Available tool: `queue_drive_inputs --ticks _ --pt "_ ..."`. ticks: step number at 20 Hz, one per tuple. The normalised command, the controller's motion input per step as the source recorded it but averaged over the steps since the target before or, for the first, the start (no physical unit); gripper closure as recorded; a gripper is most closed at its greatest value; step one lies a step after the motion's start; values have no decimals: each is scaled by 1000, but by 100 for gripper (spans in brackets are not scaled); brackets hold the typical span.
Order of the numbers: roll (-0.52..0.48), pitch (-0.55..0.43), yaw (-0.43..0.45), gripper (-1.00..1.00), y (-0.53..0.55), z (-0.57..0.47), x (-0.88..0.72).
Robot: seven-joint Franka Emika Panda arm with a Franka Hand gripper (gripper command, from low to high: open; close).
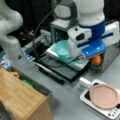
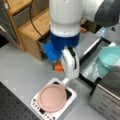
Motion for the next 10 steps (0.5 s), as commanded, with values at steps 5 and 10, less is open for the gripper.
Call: queue_drive_inputs --ticks 5,10 --pt "19 -115 -283 100 -133 -92 -607" --pt "-7 -113 -265 100 -115 -130 -526"
